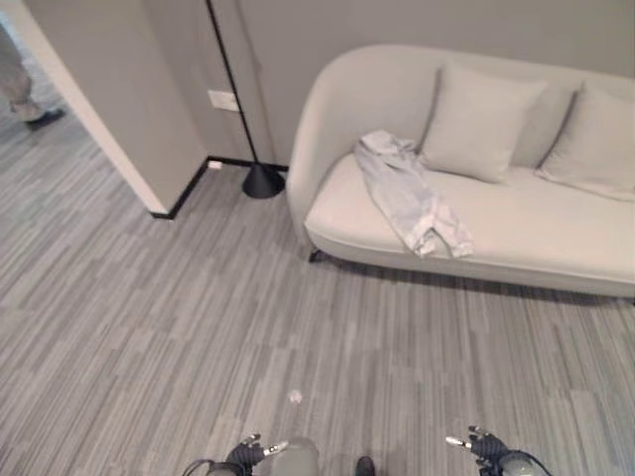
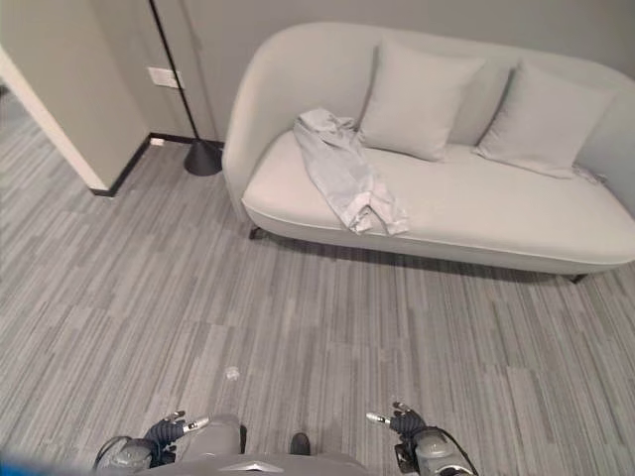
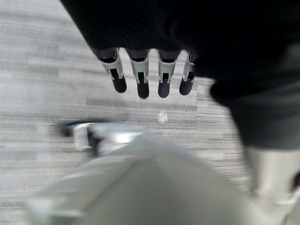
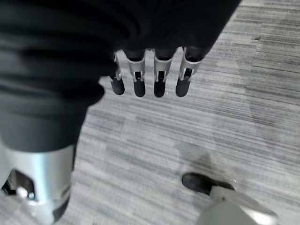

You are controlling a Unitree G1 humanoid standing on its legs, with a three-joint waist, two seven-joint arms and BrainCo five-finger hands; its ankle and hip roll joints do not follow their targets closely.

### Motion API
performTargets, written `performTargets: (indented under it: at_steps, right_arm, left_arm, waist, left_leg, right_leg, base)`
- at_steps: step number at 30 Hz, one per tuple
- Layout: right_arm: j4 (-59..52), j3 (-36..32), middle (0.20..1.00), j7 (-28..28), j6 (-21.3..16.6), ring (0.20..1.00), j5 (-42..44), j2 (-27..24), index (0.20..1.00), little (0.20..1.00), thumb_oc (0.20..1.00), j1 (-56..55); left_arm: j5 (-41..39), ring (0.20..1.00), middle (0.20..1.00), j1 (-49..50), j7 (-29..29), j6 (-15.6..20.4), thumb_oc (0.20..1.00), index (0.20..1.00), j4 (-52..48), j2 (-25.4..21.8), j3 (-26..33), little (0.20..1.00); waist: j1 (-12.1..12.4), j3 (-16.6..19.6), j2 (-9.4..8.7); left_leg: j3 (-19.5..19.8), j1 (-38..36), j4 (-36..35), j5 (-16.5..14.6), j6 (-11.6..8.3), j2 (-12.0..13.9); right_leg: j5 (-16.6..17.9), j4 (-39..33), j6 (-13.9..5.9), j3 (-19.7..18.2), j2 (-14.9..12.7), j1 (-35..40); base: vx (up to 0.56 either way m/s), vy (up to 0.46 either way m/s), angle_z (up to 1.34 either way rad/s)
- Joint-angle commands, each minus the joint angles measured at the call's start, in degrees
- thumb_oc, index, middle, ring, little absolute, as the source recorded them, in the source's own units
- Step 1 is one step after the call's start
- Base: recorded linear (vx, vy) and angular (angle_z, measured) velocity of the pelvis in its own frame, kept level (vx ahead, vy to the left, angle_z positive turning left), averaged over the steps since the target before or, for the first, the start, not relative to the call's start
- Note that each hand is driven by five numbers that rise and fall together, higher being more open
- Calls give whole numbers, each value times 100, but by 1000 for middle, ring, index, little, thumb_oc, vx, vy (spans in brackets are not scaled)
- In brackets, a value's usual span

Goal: Hang the clothes on the sofa on the clothes rack.

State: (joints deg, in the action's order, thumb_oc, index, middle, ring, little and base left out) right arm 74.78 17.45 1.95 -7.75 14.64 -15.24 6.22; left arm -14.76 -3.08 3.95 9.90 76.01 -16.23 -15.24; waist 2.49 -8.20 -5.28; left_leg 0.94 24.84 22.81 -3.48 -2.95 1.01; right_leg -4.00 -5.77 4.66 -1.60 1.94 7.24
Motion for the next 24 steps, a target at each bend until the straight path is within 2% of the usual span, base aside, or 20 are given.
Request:
performTargets:
  at_steps: [1,2,3,5,6,10,11,13,16,18,19,21,22,23,24]
  right_arm:
    - [-113,77,1000,-39,-145,1000,111,-232,1000,1000,1000,-278]
    - [-86,91,1000,-40,-149,1000,84,-218,1000,1000,1000,-281]
    - [-73,80,1000,-43,-151,1000,60,-201,1000,1000,1000,-296]
    - [-49,135,1000,0,-123,1000,-105,-110,1000,1000,1000,-372]
    - [1,125,1000,0,-108,1000,-164,-102,1000,1000,1000,-384]
    - [123,70,1000,87,-67,1000,-267,10,1000,1000,1000,-466]
    - [123,76,1000,103,-71,1000,-289,27,1000,1000,1000,-485]
    - [65,65,1000,137,-55,1000,-276,37,1000,1000,1000,-442]
    - [4,49,1000,108,-59,1000,-260,14,1000,1000,1000,-367]
    - [-76,61,1000,87,-60,1000,-265,30,1000,1000,1000,-371]
    - [-121,72,1000,68,-68,1000,-274,36,1000,1000,1000,-391]
    - [-188,106,1000,70,-69,1000,-304,35,1000,1000,1000,-427]
    - [-189,106,1000,70,-69,1000,-304,35,1000,1000,1000,-429]
    - [-234,96,1000,50,-59,1000,-312,23,1000,1000,1000,-385]
    - [-239,87,1000,43,-49,1000,-318,13,1000,1000,1000,-364]
  left_arm:
    - [-127,1000,1000,29,-16,125,1000,1000,216,87,71,1000]
    - [-112,1000,1000,45,-19,123,1000,1000,246,111,51,1000]
    - [-83,1000,1000,52,-22,116,1000,1000,283,118,46,1000]
    - [17,1000,1000,195,9,84,1000,1000,370,150,114,1000]
    - [69,1000,1000,183,14,86,1000,1000,379,162,98,1000]
    - [195,1000,1000,219,16,85,1000,1000,470,148,113,1000]
    - [222,1000,1000,211,30,85,1000,1000,452,135,89,1000]
    - [277,1000,1000,133,24,74,1000,1000,392,85,27,1000]
    - [278,1000,1000,23,-14,75,1000,1000,278,27,-66,1000]
    - [279,1000,1000,-6,-31,60,1000,1000,203,9,-141,1000]
    - [286,1000,1000,-29,-37,64,1000,1000,168,10,-185,1000]
    - [292,1000,1000,-60,-42,90,1000,1000,110,0,-222,1000]
    - [292,1000,1000,-58,-42,90,1000,1000,110,0,-222,1000]
    - [288,1000,1000,-83,-54,108,1000,1000,117,11,-256,1000]
    - [270,1000,1000,-79,-59,118,1000,1000,118,26,-256,1000]
  waist:
    - [371,140,388]
    - [449,134,408]
    - [460,133,412]
    - [521,313,464]
    - [525,388,452]
    - [553,693,289]
    - [572,747,253]
    - [532,725,207]
    - [387,588,362]
    - [342,534,516]
    - [339,545,576]
    - [287,540,606]
    - [271,525,609]
    - [217,489,575]
    - [172,437,566]
  left_leg:
    - [445,-793,-2314,1348,12,-105]
    - [488,-653,-2670,1493,-67,-176]
    - [323,-541,-2731,1517,-96,-198]
    - [297,-823,-2781,1657,-36,-141]
    - [235,-894,-2781,1677,-25,-175]
    - [150,-1256,-2749,1434,139,-353]
    - [97,-1350,-2732,1332,215,-414]
    - [51,-1622,-2688,1106,421,-593]
    - [156,-1990,-2663,919,637,-677]
    - [203,-2214,-2668,778,673,-573]
    - [207,-2311,-2677,710,665,-523]
    - [233,-2476,-2704,556,622,-467]
    - [250,-2497,-2704,549,617,-463]
    - [286,-2640,-2730,408,573,-443]
    - [330,-2764,-2743,323,558,-442]
  right_leg:
    - [178,77,-678,207,-9,-105]
    - [45,77,-682,118,8,109]
    - [-38,77,-697,65,-14,264]
    - [-160,77,-784,-60,-56,430]
    - [-192,77,-853,-35,-173,502]
    - [97,317,-1182,-40,-671,481]
    - [264,570,-1271,3,-811,406]
    - [866,1490,-1404,-35,-1057,76]
    - [1727,2784,-1264,-120,-1113,-557]
    - [1660,3157,-1194,161,-1262,-886]
    - [1418,3011,-1132,414,-1362,-976]
    - [938,2386,-1084,887,-1464,-1012]
    - [929,2378,-1079,909,-1463,-980]
    - [815,1666,-1147,1116,-1425,-1201]
    - [879,1260,-1209,1147,-1395,-1197]
  base:
    - [494,125,-37]
    - [499,129,-51]
    - [494,164,-55]
    - [468,232,-71]
    - [413,239,-98]
    - [369,208,-61]
    - [284,197,-47]
    - [262,216,-15]
    - [190,198,0]
    - [221,132,26]
    - [265,65,36]
    - [220,-16,20]
    - [248,-91,3]
    - [262,-112,12]
    - [339,-140,9]
